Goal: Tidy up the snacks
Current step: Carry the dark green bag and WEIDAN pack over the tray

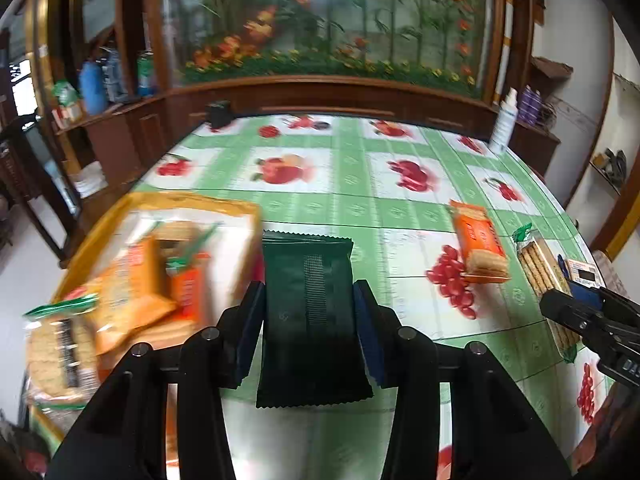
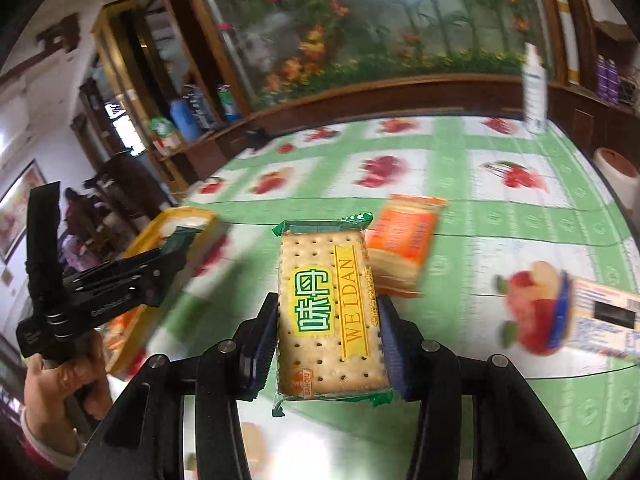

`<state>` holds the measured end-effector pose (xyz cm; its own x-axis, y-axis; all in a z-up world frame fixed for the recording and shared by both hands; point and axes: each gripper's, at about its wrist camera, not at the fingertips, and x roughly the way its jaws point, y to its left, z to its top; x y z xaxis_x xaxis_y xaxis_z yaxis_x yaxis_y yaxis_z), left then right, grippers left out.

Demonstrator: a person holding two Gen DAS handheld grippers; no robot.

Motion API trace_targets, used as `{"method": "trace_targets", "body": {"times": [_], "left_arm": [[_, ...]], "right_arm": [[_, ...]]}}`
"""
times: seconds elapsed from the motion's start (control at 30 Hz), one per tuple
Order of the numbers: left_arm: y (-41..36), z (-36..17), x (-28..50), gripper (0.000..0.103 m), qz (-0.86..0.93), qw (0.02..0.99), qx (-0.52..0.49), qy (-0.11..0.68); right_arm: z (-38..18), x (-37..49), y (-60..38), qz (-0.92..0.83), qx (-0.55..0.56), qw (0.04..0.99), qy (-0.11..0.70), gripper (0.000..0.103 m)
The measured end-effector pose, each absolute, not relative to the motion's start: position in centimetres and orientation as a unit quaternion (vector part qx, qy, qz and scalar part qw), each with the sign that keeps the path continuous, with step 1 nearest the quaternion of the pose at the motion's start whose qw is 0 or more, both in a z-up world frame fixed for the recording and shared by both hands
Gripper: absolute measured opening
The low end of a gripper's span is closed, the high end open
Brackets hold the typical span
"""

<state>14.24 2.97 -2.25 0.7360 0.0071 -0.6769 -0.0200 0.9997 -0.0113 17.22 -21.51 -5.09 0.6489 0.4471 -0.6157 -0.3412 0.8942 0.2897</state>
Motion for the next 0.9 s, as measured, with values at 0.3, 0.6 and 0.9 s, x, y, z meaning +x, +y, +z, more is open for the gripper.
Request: {"method": "trace_targets", "body": {"times": [0.3, 0.6, 0.9], "left_arm": [[7.7, -1.4, 10.7, 0.043, 0.056, 0.938, -0.018, 0.34], [12.2, -1.1, 8.8, 0.043, 0.097, 0.939, -0.034, 0.327], [14.5, -1.2, 8.2, 0.043, 0.115, 0.939, -0.046, 0.32]], "right_arm": [[-2.1, 14.4, -13.6, 0.301, 0.064, 0.895, 0.323, 0.048], [-2.5, 13.7, -5.7, 0.362, 0.037, 0.87, 0.332, 0.048], [-2.9, 13.3, -1.9, 0.385, 0.018, 0.859, 0.337, 0.048]]}}
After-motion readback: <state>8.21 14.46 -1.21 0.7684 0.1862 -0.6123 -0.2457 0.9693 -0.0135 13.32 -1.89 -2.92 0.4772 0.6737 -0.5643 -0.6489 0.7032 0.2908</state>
